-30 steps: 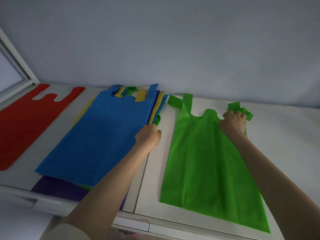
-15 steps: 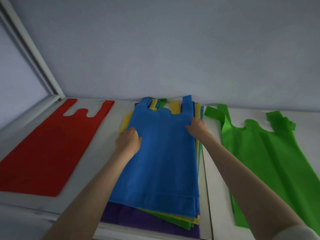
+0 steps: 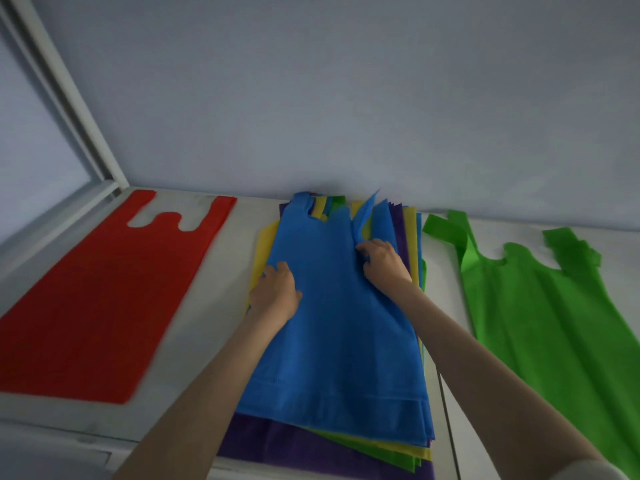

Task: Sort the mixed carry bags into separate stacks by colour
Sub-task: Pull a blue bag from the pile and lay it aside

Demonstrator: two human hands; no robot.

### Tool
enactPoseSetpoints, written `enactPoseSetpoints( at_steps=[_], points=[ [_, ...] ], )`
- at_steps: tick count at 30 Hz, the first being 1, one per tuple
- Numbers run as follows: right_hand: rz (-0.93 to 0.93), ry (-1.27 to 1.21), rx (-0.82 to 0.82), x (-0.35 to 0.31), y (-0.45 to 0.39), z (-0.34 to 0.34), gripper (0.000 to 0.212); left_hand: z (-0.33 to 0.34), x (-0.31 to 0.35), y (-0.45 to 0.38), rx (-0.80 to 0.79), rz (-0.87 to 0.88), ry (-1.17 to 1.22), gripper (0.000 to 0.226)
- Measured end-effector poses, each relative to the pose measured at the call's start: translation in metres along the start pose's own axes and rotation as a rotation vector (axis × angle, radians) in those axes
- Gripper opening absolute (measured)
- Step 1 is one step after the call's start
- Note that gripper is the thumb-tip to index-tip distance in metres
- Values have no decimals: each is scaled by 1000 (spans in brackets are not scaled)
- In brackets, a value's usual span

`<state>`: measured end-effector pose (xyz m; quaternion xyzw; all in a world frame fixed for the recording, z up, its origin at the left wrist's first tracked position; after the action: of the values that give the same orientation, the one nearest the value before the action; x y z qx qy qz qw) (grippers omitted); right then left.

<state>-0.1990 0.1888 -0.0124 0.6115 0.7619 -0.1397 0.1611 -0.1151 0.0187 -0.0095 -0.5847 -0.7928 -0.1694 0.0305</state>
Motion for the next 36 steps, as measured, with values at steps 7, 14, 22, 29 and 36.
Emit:
enactPoseSetpoints(
  at_steps=[7,14,22,29,36],
  points=[
    [253,-158,96,8,5,-7,60,0,-2,-1,-1,17,33,43],
    [394,118,40,8,4,-5,54,0,-3,-2,9,29,55,42],
    [91,37,41,-10,2,1,51,1,-4,-3,7,24,68,43],
    [261,-54,108,1,4,-4,69,1,-5,-3,-1,11,92,43],
    [354,168,48,3,5,3,37,0,-5,-2,8,19,108,42]
  ],
)
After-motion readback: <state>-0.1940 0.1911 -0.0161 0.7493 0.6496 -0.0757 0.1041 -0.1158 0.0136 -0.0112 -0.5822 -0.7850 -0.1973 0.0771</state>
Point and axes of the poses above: each hand's wrist, its own y-axis away from the middle knuckle, its own z-axis out of the palm, x = y × z, the point moved 7 cm from there along -y, towards the middle knuckle
